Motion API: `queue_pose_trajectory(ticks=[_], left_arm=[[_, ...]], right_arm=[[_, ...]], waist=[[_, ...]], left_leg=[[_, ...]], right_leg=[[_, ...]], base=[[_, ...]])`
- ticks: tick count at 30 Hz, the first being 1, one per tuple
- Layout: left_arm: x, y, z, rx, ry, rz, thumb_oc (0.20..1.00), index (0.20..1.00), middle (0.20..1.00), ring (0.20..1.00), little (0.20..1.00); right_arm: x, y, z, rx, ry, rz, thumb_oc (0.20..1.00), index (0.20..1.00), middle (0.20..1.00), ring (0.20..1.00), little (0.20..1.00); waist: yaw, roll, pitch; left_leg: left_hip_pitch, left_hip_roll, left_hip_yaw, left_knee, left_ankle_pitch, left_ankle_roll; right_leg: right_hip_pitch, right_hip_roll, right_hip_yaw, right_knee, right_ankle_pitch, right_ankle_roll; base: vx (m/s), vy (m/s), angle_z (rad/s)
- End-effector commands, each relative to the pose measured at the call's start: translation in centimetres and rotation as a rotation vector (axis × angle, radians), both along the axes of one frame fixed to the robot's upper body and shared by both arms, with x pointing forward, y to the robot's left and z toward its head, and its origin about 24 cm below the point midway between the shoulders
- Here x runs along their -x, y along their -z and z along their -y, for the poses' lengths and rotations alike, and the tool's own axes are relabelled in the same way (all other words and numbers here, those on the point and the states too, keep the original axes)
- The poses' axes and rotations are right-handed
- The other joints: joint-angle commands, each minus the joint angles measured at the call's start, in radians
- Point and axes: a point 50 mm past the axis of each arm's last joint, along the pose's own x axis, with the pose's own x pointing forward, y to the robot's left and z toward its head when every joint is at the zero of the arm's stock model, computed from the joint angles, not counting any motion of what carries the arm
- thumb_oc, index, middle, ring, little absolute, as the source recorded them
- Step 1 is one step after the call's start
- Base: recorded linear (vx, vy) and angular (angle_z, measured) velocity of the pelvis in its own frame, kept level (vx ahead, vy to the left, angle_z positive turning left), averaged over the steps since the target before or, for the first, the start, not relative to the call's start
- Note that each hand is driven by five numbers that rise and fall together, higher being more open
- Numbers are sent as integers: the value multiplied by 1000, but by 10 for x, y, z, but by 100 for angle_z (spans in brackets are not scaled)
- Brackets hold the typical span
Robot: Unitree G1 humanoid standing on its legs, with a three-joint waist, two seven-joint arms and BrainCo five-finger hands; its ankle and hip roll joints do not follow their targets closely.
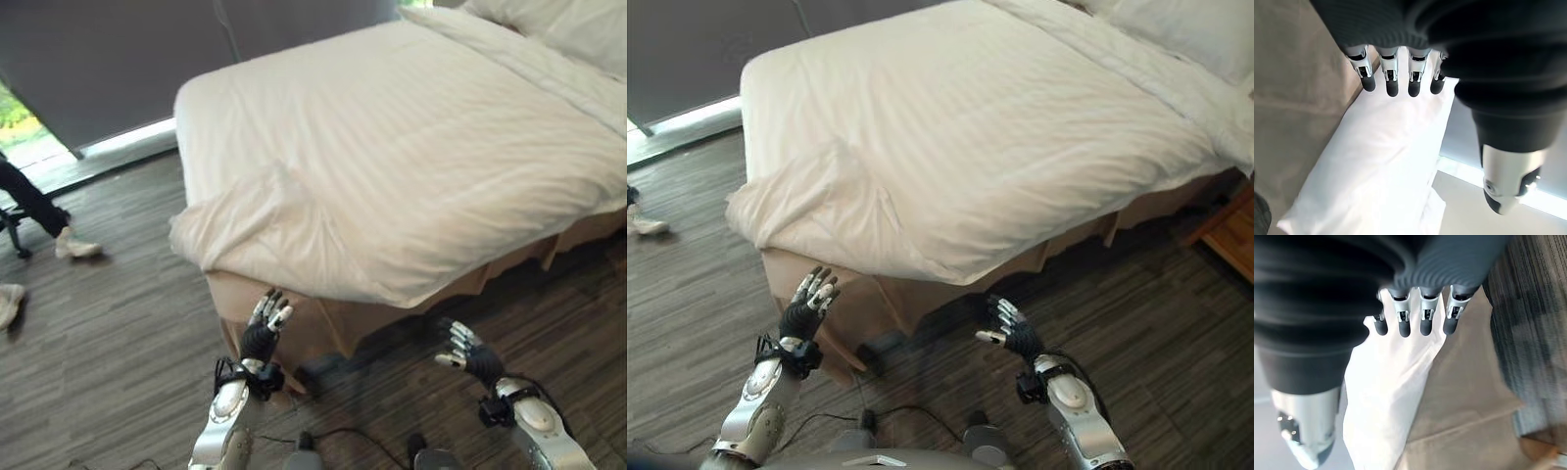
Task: Making the bed.
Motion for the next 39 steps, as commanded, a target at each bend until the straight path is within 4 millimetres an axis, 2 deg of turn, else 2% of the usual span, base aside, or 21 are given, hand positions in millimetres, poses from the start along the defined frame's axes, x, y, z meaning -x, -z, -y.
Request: queue_pose_trajectory(ticks=[1, 4, 6, 7, 8, 9, 11, 12, 13, 14, 15, 16, 17, 19, 21, 24, 26, 30, 33, 37, 39], left_arm=[[-10, -30, -14, -10, -59, 152, 1000, 1000, 1000, 1000, 1000], [-13, -29, -11, -12, -38, 152, 1000, 1000, 1000, 1000, 1000], [-16, -28, -10, -50, -18, 140, 1000, 1000, 1000, 1000, 1000], [-16, -28, -10, -51, -18, 140, 1000, 1000, 1000, 1000, 1000], [-16, -29, -12, -67, -24, 140, 1000, 1000, 1000, 1000, 1000], [-14, -34, -18, -91, -35, 157, 1000, 1000, 1000, 1000, 1000], [-12, -35, -23, -109, -40, 160, 1000, 1000, 1000, 1000, 1000], [-12, -35, -26, -133, -36, 153, 1000, 1000, 1000, 1000, 1000], [-12, -33, -26, -138, -33, 144, 1000, 1000, 1000, 1000, 1000], [-12, -33, -25, -138, -33, 145, 1000, 1000, 1000, 1000, 1000], [-11, -29, -25, -136, -33, 126, 1000, 1000, 1000, 1000, 1000], [-11, -29, -25, -136, -33, 126, 1000, 1000, 1000, 1000, 1000], [-7, -27, -26, -129, -27, 123, 1000, 1000, 1000, 1000, 1000], [-4, -26, -26, -125, -32, 117, 1000, 1000, 1000, 1000, 1000], [2, -23, -31, -132, -60, 96, 1000, 1000, 1000, 1000, 1000], [6, -24, -40, -135, -115, 104, 1000, 1000, 1000, 1000, 1000], [10, -22, -49, -122, -188, 96, 1000, 1000, 1000, 1000, 1000], [13, -31, -57, -140, -218, 125, 1000, 1000, 1000, 1000, 1000], [5, -44, -60, -134, -261, 187, 1000, 1000, 1000, 1000, 1000], [7, -40, -55, -96, -247, 180, 1000, 1000, 1000, 1000, 1000], [9, -38, -54, -84, -245, 173, 1000, 1000, 1000, 1000, 1000]], right_arm=[[-13, -23, -7, -41, -21, 132, 1000, 1000, 1000, 1000, 1000], [-12, -24, -5, -45, 0, 141, 1000, 1000, 1000, 1000, 1000], [-12, -19, -9, -97, 69, 132, 1000, 1000, 1000, 1000, 1000], [-12, -19, -9, -98, 69, 132, 1000, 1000, 1000, 1000, 1000], [-12, -17, -16, -140, 79, 129, 1000, 1000, 1000, 1000, 1000], [-9, -12, -24, -192, 71, 104, 1000, 1000, 1000, 1000, 1000], [-9, -13, -27, -188, 47, 108, 1000, 1000, 1000, 1000, 1000], [-9, -10, -31, -135, -2, 96, 1000, 1000, 1000, 1000, 1000], [-10, -10, -33, -121, -17, 93, 1000, 1000, 1000, 1000, 1000], [-10, -10, -33, -121, -17, 93, 1000, 1000, 1000, 1000, 1000], [-11, -10, -33, -121, -32, 91, 1000, 1000, 1000, 1000, 1000], [-11, -10, -33, -121, -32, 91, 1000, 1000, 1000, 1000, 1000], [-12, -13, -31, -105, -55, 102, 1000, 1000, 1000, 1000, 1000], [-12, -14, -30, -93, -58, 112, 1000, 1000, 1000, 1000, 1000], [-13, -16, -31, -74, -64, 123, 1000, 1000, 1000, 1000, 1000], [-13, -19, -33, -52, -89, 142, 1000, 1000, 1000, 1000, 1000], [-12, -24, -35, -10, -131, 164, 1000, 1000, 1000, 1000, 1000], [-8, -27, -30, -4, -134, 162, 1000, 1000, 1000, 1000, 1000], [-15, -40, -23, 30, -156, 211, 1000, 1000, 1000, 1000, 1000], [-24, -46, -20, 29, -154, 229, 1000, 1000, 1000, 1000, 1000], [-23, -46, -20, 20, -147, 228, 1000, 1000, 1000, 1000, 1000]], waist=[[12, -14, -26], [0, -17, -45], [-22, -41, -58], [-19, -43, -58], [-23, -49, -57], [-21, -59, -53], [-8, -64, -50], [13, -52, -42], [17, -45, -38], [16, -45, -37], [9, -33, -33], [9, -33, -35], [20, -27, -35], [31, -27, -36], [48, -36, -42], [61, -48, -41], [76, -66, -58], [85, -59, -53], [104, -44, 4], [108, -66, 14], [108, -73, 9]], left_leg=[[43, -10, 13, -14, 168, -71], [63, -37, 41, -18, 98, -64], [94, -96, 92, -65, 14, -21], [95, -97, 96, -66, 14, -20], [103, -114, 110, -75, 10, -7], [115, -144, 130, -95, 7, 11], [118, -156, 144, -108, 10, 17], [112, -182, 157, -128, 12, 38], [110, -192, 169, -129, 13, 49], [111, -192, 169, -129, 12, 48], [112, -205, 175, -131, 19, 65], [109, -205, 175, -130, 20, 65], [114, -217, 190, -137, 26, 85], [116, -223, 201, -139, 29, 89], [120, -241, 206, -139, 38, 93], [114, -245, 208, -130, 45, 86], [96, -252, 207, -140, 66, 74], [75, -247, 197, -142, 93, 63], [-44, -260, 111, -99, 166, 11], [-36, -255, 12, -42, 112, 8], [-17, -240, 16, -35, 100, 8]], right_leg=[[90, -70, -28, -77, 42, 49], [108, -111, -18, -100, 77, 70], [66, -175, 19, -82, 212, 96], [64, -176, 23, -83, 213, 97], [46, -186, 39, -71, 269, 92], [16, -202, 40, -73, 378, 88], [-3, -220, -1, -77, 426, 86], [-21, -225, -129, -54, 389, 77], [-24, -207, -171, -26, 352, 73], [-23, -207, -172, -22, 349, 73], [-21, -104, -157, 51, 229, 52], [-24, -104, -156, 50, 232, 52], [-32, -15, -189, 116, 142, 33], [-24, 1, -235, 137, 111, 20], [-17, 75, -279, 190, 58, 8], [11, 76, -284, 133, 37, -7], [98, 93, -232, -54, 12, -24], [121, 101, -232, -112, 25, -36], [105, 99, -278, -137, 27, -56], [63, 77, -266, -135, 66, -55], [63, 72, -264, -145, 74, -56]], base=[[169, 375, -13], [127, 336, 2], [80, 453, -12], [46, 403, -24], [23, 333, -28], [13, 448, -40], [-33, 351, -52], [-85, 400, -48], [-84, 396, -52], [-53, 379, -51], [-31, 238, -41], [-70, 425, -14], [-58, 236, 17], [-45, 166, -12], [-49, 91, -51], [-42, -38, -25], [-65, -134, 14], [-109, -107, -3], [-300, -117, 36], [-221, -48, 40], [-94, -13, -20]])
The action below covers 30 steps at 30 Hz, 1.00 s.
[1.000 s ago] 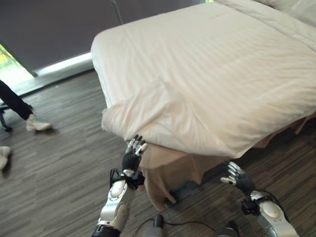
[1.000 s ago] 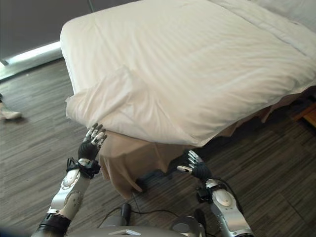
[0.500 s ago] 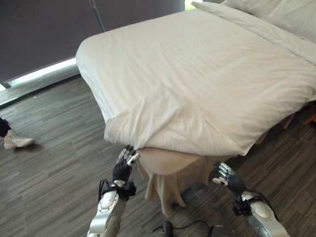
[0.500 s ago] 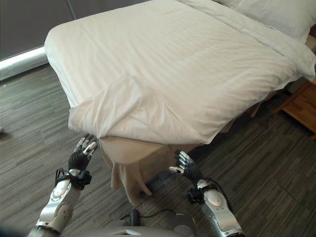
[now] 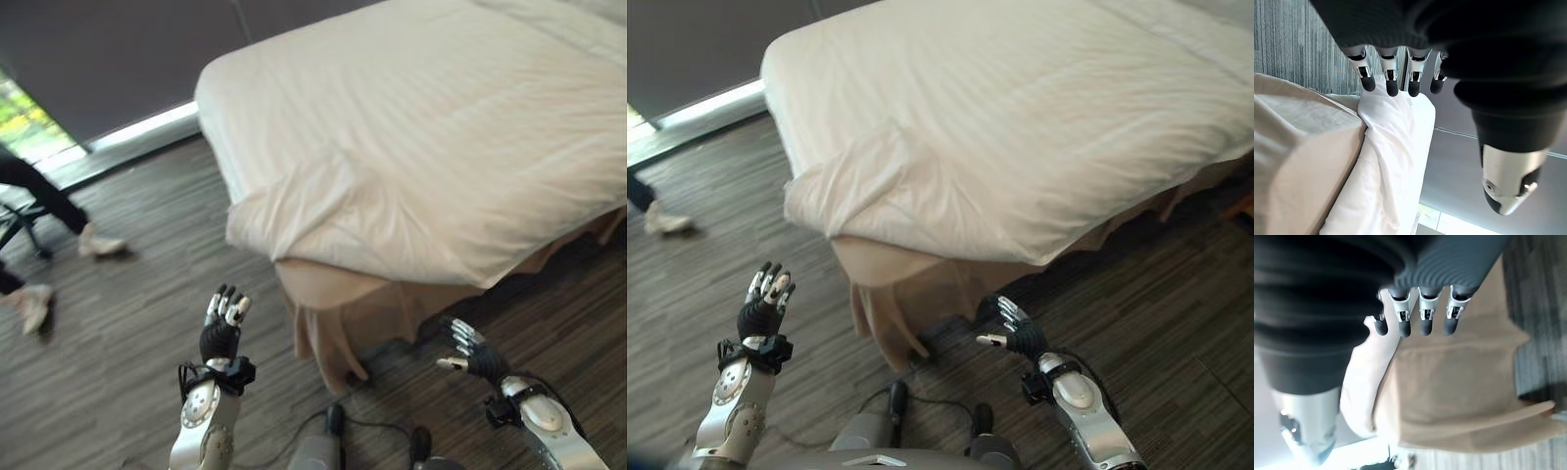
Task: Making the bed.
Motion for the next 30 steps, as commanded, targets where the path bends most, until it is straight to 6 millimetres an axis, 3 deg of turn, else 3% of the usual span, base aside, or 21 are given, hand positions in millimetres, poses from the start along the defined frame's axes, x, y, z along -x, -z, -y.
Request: queue_pose_trajectory(ticks=[1, 2, 7, 10, 11, 12, 13, 14, 15, 16, 17, 18, 20, 21, 23, 27, 30], left_arm=[[-11, -27, -7, -69, 16, 139, 1000, 1000, 1000, 1000, 1000], [-9, -25, -8, -65, 12, 126, 1000, 1000, 1000, 1000, 1000], [-14, -32, -12, -137, 26, 137, 1000, 1000, 1000, 1000, 1000], [-22, -52, -26, -288, 39, 179, 1000, 1000, 1000, 1000, 1000], [-31, -73, -41, -423, 27, 212, 1000, 1000, 1000, 1000, 1000], [-32, -73, -41, -425, 27, 213, 1000, 1000, 1000, 1000, 1000], [-46, -104, -60, -603, 2, 249, 1000, 1000, 1000, 1000, 1000], [-47, -105, -61, -606, 2, 251, 1000, 1000, 1000, 1000, 1000], [-54, -120, -72, -696, -14, 256, 1000, 1000, 1000, 1000, 1000], [-68, -161, -96, -923, -68, 264, 1000, 1000, 1000, 1000, 1000], [-79, -185, -108, -1120, -94, 213, 1000, 1000, 1000, 1000, 1000], [-82, -187, -107, -1123, -92, 219, 1000, 1000, 1000, 1000, 1000], [-98, -226, -107, -1325, -129, 231, 1000, 1000, 1000, 1000, 1000], [-125, -276, -97, -1580, -150, 202, 1000, 1000, 1000, 1000, 1000], [-137, -308, -95, -1682, -198, 180, 1000, 1000, 1000, 1000, 1000], [-154, -335, -87, -1673, -233, 167, 1000, 1000, 1000, 1000, 1000], [-157, -360, -95, -1481, -259, 159, 1000, 1000, 1000, 1000, 1000]], right_arm=[[-6, -22, -7, -75, -27, 114, 1000, 1000, 1000, 1000, 1000], [-3, -21, -5, -100, -4, 110, 1000, 1000, 1000, 1000, 1000], [5, -13, 1, -80, 16, 76, 1000, 1000, 1000, 1000, 1000], [9, -15, 8, -52, 5, 74, 1000, 1000, 1000, 1000, 1000], [12, -14, 10, -55, -3, 63, 1000, 1000, 1000, 1000, 1000], [11, -14, 9, -57, -3, 64, 1000, 1000, 1000, 1000, 1000], [13, -12, 10, -63, -26, 45, 1000, 1000, 1000, 1000, 1000], [12, -13, 10, -66, -25, 46, 1000, 1000, 1000, 1000, 1000], [13, -12, 9, -67, -43, 35, 1000, 1000, 1000, 1000, 1000], [15, -11, 9, -60, -78, 14, 1000, 1000, 1000, 1000, 1000], [15, -7, 8, -46, -104, -12, 1000, 1000, 1000, 1000, 1000], [15, -8, 8, -49, -99, -8, 1000, 1000, 1000, 1000, 1000], [15, -8, 8, -35, -121, -10, 1000, 1000, 1000, 1000, 1000], [13, -10, 7, -46, -121, 0, 1000, 1000, 1000, 1000, 1000], [14, -7, 3, -63, -128, -11, 1000, 1000, 1000, 1000, 1000], [15, -1, -7, -101, -140, -21, 1000, 1000, 1000, 1000, 1000], [19, 7, -13, -105, -174, -69, 1000, 1000, 1000, 1000, 1000]], waist=[[-18, -51, -18], [-32, -53, -31], [-54, -42, -49], [-76, -36, -56], [-84, -28, -68], [-83, -29, -66], [-95, -26, -71], [-93, -28, -69], [-98, -30, -68], [-111, -36, -62], [-122, -39, -55], [-117, -42, -55], [-137, -53, -42], [-155, -67, -20], [-180, -69, 0], [-191, -88, 18], [-221, -108, 58]], left_leg=[[57, -12, 24, -51, -31, 54], [91, 18, 42, -54, -28, 53], [133, 34, 53, -74, -29, 48], [154, 31, 114, -98, -56, 52], [172, 33, 133, -124, -61, 50], [175, 34, 134, -126, -60, 50], [187, 34, 138, -148, -61, 50], [189, 34, 139, -149, -61, 50], [190, 36, 145, -155, -63, 50], [183, 39, 158, -158, -66, 52], [181, 43, 164, -158, -73, 53], [176, 42, 165, -159, -67, 53], [161, 44, 173, -162, -67, 56], [127, 46, 178, -166, -62, 57], [87, 44, 186, -170, -53, 58], [50, 41, 201, -170, -48, 58], [6, 41, 216, -170, -40, 62]], right_leg=[[52, 9, 24, 53, 14, 74], [52, 10, 21, 44, 20, 73], [60, 28, 20, 29, 22, 68], [79, 31, 25, 21, 22, 71], [91, 37, 32, 12, 19, 74], [92, 37, 33, 11, 19, 74], [92, 39, 44, 7, 23, 79], [93, 39, 45, 7, 23, 79], [89, 39, 53, 8, 25, 83], [76, 41, 69, 10, 29, 91], [68, 43, 77, 12, 29, 94], [62, 43, 78, 12, 33, 94], [36, 46, 90, 8, 46, 102], [-4, 47, 92, -3, 71, 115], [-48, 42, 101, -13, 99, 129], [-89, 37, 115, -26, 126, 140], [-142, 33, 132, -33, 157, 152]], base=[[-82, 12, -12], [-46, 11, 0], [-3, 34, 3], [70, 70, -2], [98, 89, -20], [103, 123, -32], [42, 66, -22], [43, 81, -18], [-7, 70, -15], [-19, 96, -20], [-34, 82, -28], [-54, 36, -26], [-117, 27, -19], [-185, 36, -10], [-170, 60, -1], [-49, 75, -22], [-70, 84, -26]])
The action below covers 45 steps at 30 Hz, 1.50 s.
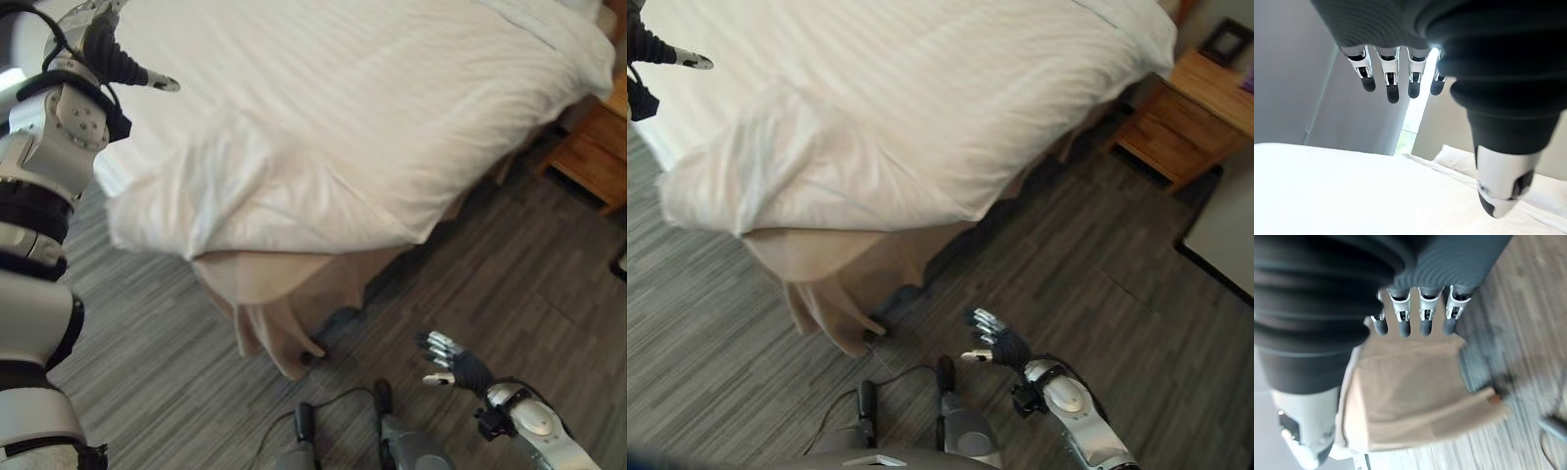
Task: Making the bed.
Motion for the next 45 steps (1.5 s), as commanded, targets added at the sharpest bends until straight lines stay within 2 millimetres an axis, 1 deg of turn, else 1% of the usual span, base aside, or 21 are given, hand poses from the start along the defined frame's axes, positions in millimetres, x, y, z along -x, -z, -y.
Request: queue_pose_trajectory(ticks=[1, 4, 6, 8, 10, 12, 13, 15, 18, 22, 24, 26, 27, 28, 29, 31, 32, 35, 38, 41, 45], left_arm=[[9, -28, -20, 233, -8, 101, 1000, 1000, 1000, 1000, 1000], [13, -50, -22, 225, -83, 162, 1000, 1000, 1000, 1000, 1000], [27, -65, -41, 109, -278, 180, 1000, 1000, 1000, 1000, 1000], [37, -69, -54, 197, -317, 250, 1000, 1000, 1000, 1000, 1000], [39, -74, -53, 172, -335, 270, 1000, 1000, 1000, 1000, 1000], [41, -70, -58, 144, -379, 277, 1000, 1000, 1000, 1000, 1000], [44, -61, -67, 192, -400, 294, 1000, 1000, 1000, 1000, 1000], [42, -56, -67, 211, -399, 302, 1000, 1000, 1000, 1000, 1000], [42, -61, -63, 212, -382, 343, 1000, 1000, 1000, 1000, 1000], [40, -59, -62, 192, -382, 310, 1000, 1000, 1000, 1000, 1000], [34, -52, -58, 170, -365, 244, 1000, 1000, 1000, 1000, 1000], [25, -30, -62, 113, -375, 47, 1000, 1000, 1000, 1000, 1000], [23, -27, -61, 100, -365, 23, 432, 432, 432, 432, 432], [23, -22, -62, 84, -379, 5, 200, 200, 200, 200, 200], [23, -22, -62, 84, -379, 4, 200, 200, 200, 200, 200], [19, -7, -63, 76, -377, -48, 200, 200, 200, 200, 200], [14, 7, -61, 46, -373, -105, 200, 200, 200, 200, 200], [7, 18, -54, -5, -347, -151, 200, 200, 200, 200, 200], [-4, 39, -41, -16, -292, -183, 200, 200, 200, 200, 200], [-10, 51, -31, -38, -259, -207, 200, 200, 200, 200, 200], [-9, 97, -28, -35, -206, -281, 200, 200, 200, 200, 200]], right_arm=[[-14, -16, 7, -23, 4, 86, 1000, 1000, 1000, 1000, 1000], [-17, -14, 4, -29, 6, 77, 1000, 1000, 1000, 1000, 1000], [-19, -17, 7, -21, 29, 97, 1000, 1000, 1000, 1000, 1000], [-15, -13, 13, -26, 100, 86, 1000, 1000, 1000, 1000, 1000], [-13, -12, 12, -31, 109, 85, 1000, 1000, 1000, 1000, 1000], [-10, -10, 10, -36, 111, 83, 1000, 1000, 1000, 1000, 1000], [-7, -10, 9, -31, 97, 82, 1000, 1000, 1000, 1000, 1000], [-7, -13, 8, -32, 89, 94, 1000, 1000, 1000, 1000, 1000], [-12, -21, 4, -38, 59, 132, 1000, 1000, 1000, 1000, 1000], [-14, -25, 2, -39, 40, 147, 1000, 1000, 1000, 1000, 1000], [-13, -23, 2, -39, 33, 135, 1000, 1000, 1000, 1000, 1000], [-12, -21, 4, -25, 29, 122, 1000, 1000, 1000, 1000, 1000], [-9, -18, 3, -20, 17, 106, 1000, 1000, 1000, 1000, 1000], [-7, -16, 1, -21, 4, 98, 1000, 1000, 1000, 1000, 1000], [-7, -16, 1, -20, 3, 98, 1000, 1000, 1000, 1000, 1000], [-5, -16, -1, -29, -15, 94, 1000, 1000, 1000, 1000, 1000], [-4, -18, -2, -33, -31, 94, 1000, 1000, 1000, 1000, 1000], [-3, -18, -2, -34, -43, 91, 1000, 1000, 1000, 1000, 1000], [-5, -20, -2, -36, -48, 104, 1000, 1000, 1000, 1000, 1000], [-5, -19, -2, -28, -47, 102, 1000, 1000, 1000, 1000, 1000], [-10, -17, 1, -2, -28, 114, 1000, 1000, 1000, 1000, 1000]], waist=[[28, -2, 58], [0, -34, 81], [-24, -66, 98], [-35, -91, 116], [-36, -97, 116], [-37, -108, 121], [-33, -113, 127], [-30, -110, 131], [-22, -109, 145], [-20, -110, 152], [-20, -109, 157], [-23, -112, 162], [-25, -118, 164], [-27, -125, 165], [-27, -125, 164], [-31, -135, 165], [-35, -147, 166], [-39, -157, 166], [-43, -173, 175], [-40, -173, 179], [-10, -151, 189]], left_leg=[[-26, 24, -4, 1, 99, 5], [-81, 29, 0, 1, 111, 4], [-125, 39, 12, 1, 113, 3], [-166, 41, 19, 1, 117, 5], [-178, 41, 19, 1, 119, 5], [-185, 40, 25, 1, 117, 6], [-183, 36, 25, 1, 112, 7], [-183, 34, 22, 1, 110, 8], [-190, 29, 15, 1, 107, 11], [-197, 29, 11, 1, 107, 11], [-200, 28, 7, 1, 108, 12], [-203, 27, 5, 1, 109, 13], [-204, 28, 6, 1, 109, 13], [-205, 30, 7, 1, 109, 14], [-205, 30, 7, 1, 109, 14], [-205, 32, 15, 1, 109, 13], [-206, 36, 20, 1, 109, 12], [-207, 39, 21, 1, 109, 12], [-214, 41, 19, 1, 111, 11], [-213, 39, 16, 1, 111, 11], [-187, 26, 14, 1, 103, 16]], right_leg=[[13, 9, 7, 38, 16, 85], [-40, 9, 21, 32, 49, 94], [-86, 16, 27, 21, 75, 104], [-126, 17, 26, 16, 89, 113], [-136, 16, 26, 15, 93, 114], [-147, 16, 31, 14, 96, 116], [-149, 14, 31, 14, 91, 116], [-148, 11, 29, 14, 87, 116], [-154, 7, 23, 16, 85, 117], [-159, 5, 18, 15, 87, 118], [-159, 4, 13, 14, 88, 120], [-161, 5, 11, 14, 89, 121], [-163, 5, 12, 13, 90, 122], [-164, 7, 14, 13, 92, 122], [-164, 7, 14, 13, 93, 122], [-167, 11, 19, 13, 95, 122], [-171, 13, 24, 13, 97, 122], [-176, 15, 27, 13, 99, 121], [-183, 15, 25, 13, 103, 121], [-183, 14, 20, 13, 104, 123], [-158, 8, 17, 17, 99, 122]], base=[[-48, 34, -7], [-64, 29, -10], [-53, 43, -19], [-40, 46, -13], [9, 29, -10], [28, 37, -3], [32, 30, -5], [22, 24, -6], [5, 21, -12], [-2, 4, 2], [-6, 6, 6], [-20, 19, 5], [0, 0, 0], [0, 0, 0], [0, 0, 0], [-15, 4, 1], [-33, 4, -2], [-23, -3, -4], [-21, -6, -2], [0, 0, 0], [0, 0, 0]])
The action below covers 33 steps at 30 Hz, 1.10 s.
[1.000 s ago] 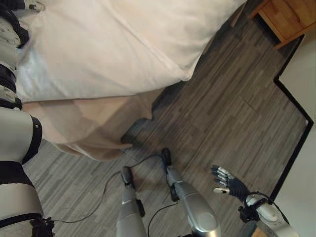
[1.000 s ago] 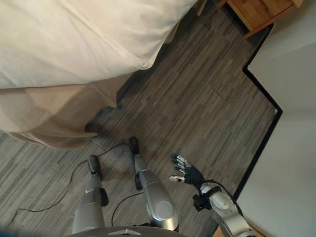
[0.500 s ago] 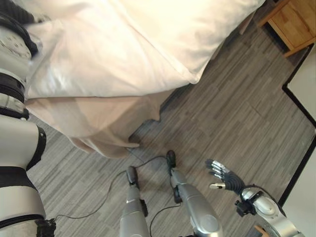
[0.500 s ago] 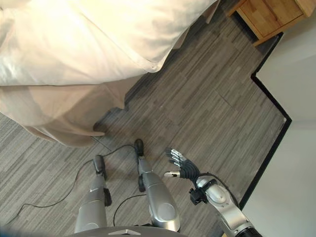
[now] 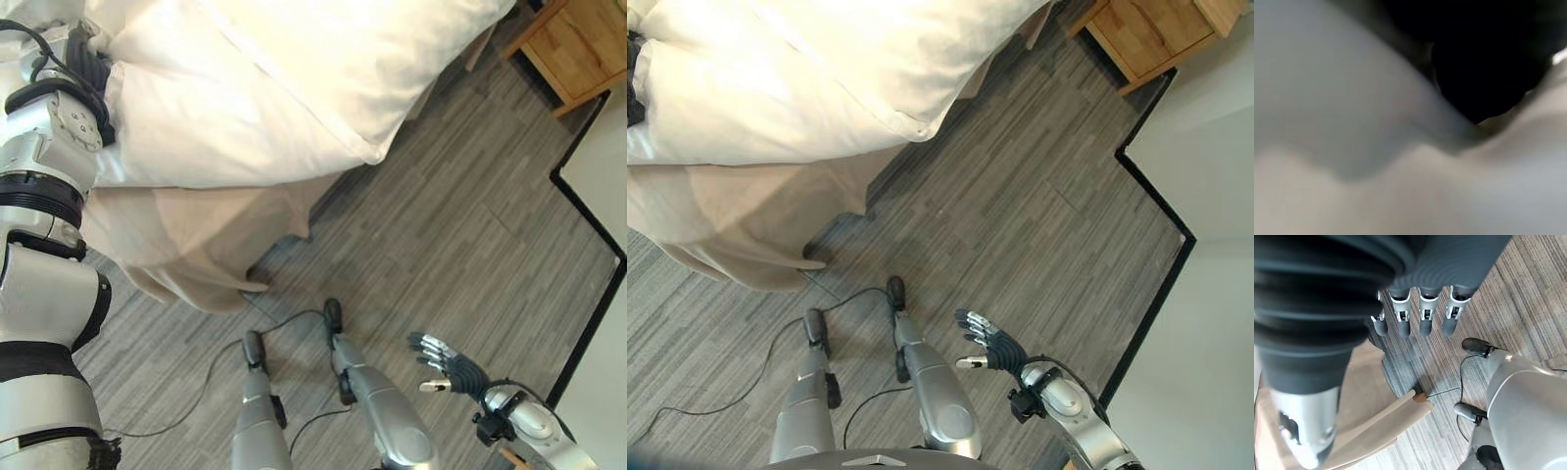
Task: Making the bed.
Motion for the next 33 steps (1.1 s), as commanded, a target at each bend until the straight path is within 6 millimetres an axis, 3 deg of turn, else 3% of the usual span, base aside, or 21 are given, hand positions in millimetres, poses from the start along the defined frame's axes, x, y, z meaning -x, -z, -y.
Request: queue_pose_trajectory(ticks=[1, 2, 3, 4, 5, 6, 7, 8, 9, 10, 11, 12, 13, 15, 17, 18, 20, 25, 26, 27, 33], left_arm=[[-6, 88, 0, 26, 28, -264, 200, 200, 200, 200, 200], [-6, 89, 0, 28, 27, -264, 200, 200, 200, 200, 200], [3, 130, -3, 40, 39, -368, 200, 200, 200, 200, 200], [4, 130, -4, 41, 37, -368, 200, 200, 200, 200, 200], [24, 193, -12, 71, -1, -543, 200, 200, 200, 200, 200], [40, 230, -13, 99, -20, -643, 200, 200, 200, 200, 200], [40, 230, -14, 100, -21, -644, 200, 200, 200, 200, 200], [74, 294, -10, 143, -59, -836, 200, 200, 200, 200, 200], [74, 294, -10, 144, -60, -836, 200, 200, 200, 200, 200], [102, 333, -7, 184, -94, -965, 200, 200, 200, 200, 200], [176, 402, 6, 336, -194, -1207, 200, 200, 200, 200, 200], [176, 403, 6, 337, -194, -1207, 200, 200, 200, 200, 200], [248, 446, 27, 495, -284, -1402, 200, 200, 200, 200, 200], [297, 463, 37, 589, -346, -1520, 200, 200, 200, 200, 200], [333, 472, 50, 675, -384, -1598, 200, 200, 200, 200, 200], [334, 472, 50, 675, -384, -1600, 200, 200, 200, 200, 200], [361, 481, 70, 690, -331, -1703, 200, 200, 200, 200, 200], [367, 483, 81, 666, -248, -1756, 200, 200, 200, 200, 200], [368, 483, 81, 696, -265, -1732, 498, 498, 498, 498, 498], [368, 483, 81, 696, -266, -1733, 1000, 1000, 1000, 1000, 1000], [405, 483, 88, 678, -227, -1898, 1000, 1000, 1000, 1000, 1000]], right_arm=[[-12, -11, 3, -6, 25, 85, 1000, 1000, 1000, 1000, 1000], [-12, -11, 3, -4, 24, 84, 1000, 1000, 1000, 1000, 1000], [-17, -10, 8, 23, 56, 96, 1000, 1000, 1000, 1000, 1000], [-17, -10, 8, 24, 54, 96, 1000, 1000, 1000, 1000, 1000], [-24, -9, 11, 50, 85, 114, 1000, 1000, 1000, 1000, 1000], [-27, -12, 13, 55, 98, 130, 1000, 1000, 1000, 1000, 1000], [-27, -12, 13, 56, 96, 130, 1000, 1000, 1000, 1000, 1000], [-30, -14, 16, 72, 116, 145, 1000, 1000, 1000, 1000, 1000], [-30, -14, 17, 73, 115, 145, 1000, 1000, 1000, 1000, 1000], [-32, -14, 18, 81, 122, 149, 1000, 1000, 1000, 1000, 1000], [-32, -15, 17, 90, 129, 154, 1000, 1000, 1000, 1000, 1000], [-32, -15, 17, 91, 129, 154, 1000, 1000, 1000, 1000, 1000], [-30, -16, 17, 83, 143, 160, 1000, 1000, 1000, 1000, 1000], [-21, -15, 19, 82, 148, 145, 1000, 1000, 1000, 1000, 1000], [-11, -12, 24, 94, 163, 123, 1000, 1000, 1000, 1000, 1000], [-10, -11, 24, 94, 163, 121, 1000, 1000, 1000, 1000, 1000], [-1, -5, 29, 112, 185, 88, 1000, 1000, 1000, 1000, 1000], [3, -3, 30, 134, 179, 74, 1000, 1000, 1000, 1000, 1000], [2, -4, 30, 142, 170, 78, 1000, 1000, 1000, 1000, 1000], [2, -3, 30, 143, 169, 77, 1000, 1000, 1000, 1000, 1000], [2, -11, 38, 176, 160, 97, 1000, 1000, 1000, 1000, 1000]], waist=[[35, 31, 40], [33, 32, 40], [58, 51, 43], [55, 50, 41], [76, 71, 42], [88, 81, 39], [85, 81, 37], [99, 95, 32], [97, 94, 29], [104, 102, 22], [115, 111, -1], [114, 111, -3], [127, 117, -38], [135, 115, -71], [150, 113, -102], [150, 114, -102], [172, 113, -144], [188, 128, -194], [195, 135, -214], [194, 135, -213], [211, 162, -264]], left_leg=[[47, -12, -37, -62, 87, 40], [48, -12, -37, -62, 87, 40], [65, -21, -37, -62, 81, 44], [62, -23, -38, -62, 85, 44], [85, -28, -35, -62, 75, 46], [100, -32, -35, -62, 70, 48], [97, -33, -35, -62, 73, 48], [126, -38, -32, -62, 61, 52], [122, -39, -32, -62, 65, 52], [140, -43, -29, -62, 58, 54], [179, -43, -23, -62, 42, 59], [176, -44, -23, -62, 46, 59], [224, -45, -18, -62, 31, 63], [260, -49, -15, -62, 21, 68], [291, -53, -21, -62, 13, 71], [293, -53, -22, -62, 13, 71], [327, -55, -34, -62, 5, 73], [362, -60, -50, -62, -3, 76], [371, -61, -54, -62, -1, 76], [373, -61, -55, -62, -1, 76], [414, -64, -67, -62, -8, 80]], right_leg=[[77, -35, -18, 18, 20, 98], [78, -35, -18, 18, 20, 98], [97, -42, -24, 20, 14, 96], [94, -43, -24, 20, 17, 96], [116, -49, -29, 23, 10, 95], [130, -52, -32, 25, 5, 94], [127, -54, -32, 24, 8, 93], [152, -56, -31, 30, -6, 89], [148, -57, -32, 30, -4, 89], [161, -58, -29, 39, -14, 86], [191, -57, -22, 53, -35, 82], [188, -58, -22, 53, -33, 81], [223, -57, -19, 73, -61, 77], [253, -59, -21, 81, -77, 71], [285, -62, -30, 91, -96, 68], [288, -62, -30, 90, -97, 69], [331, -65, -49, 98, -120, 65], [379, -66, -65, 96, -134, 63], [393, -67, -71, 97, -137, 62], [396, -67, -72, 95, -138, 62], [441, -69, -86, 99, -155, 57]], base=[[0, 0, 0], [-10, 24, -4], [-15, 18, -4], [-11, 56, -5], [4, 51, 1], [4, 51, 0], [20, 50, -4], [2, 36, -6], [33, 54, -4], [87, 49, 3], [88, 49, 2], [184, 42, -8], [163, 9, -17], [176, -8, -14], [120, -32, -4], [90, -37, 0], [104, -58, 9], [69, -21, 18], [42, -9, 6], [33, -17, 5], [47, -8, 8]])
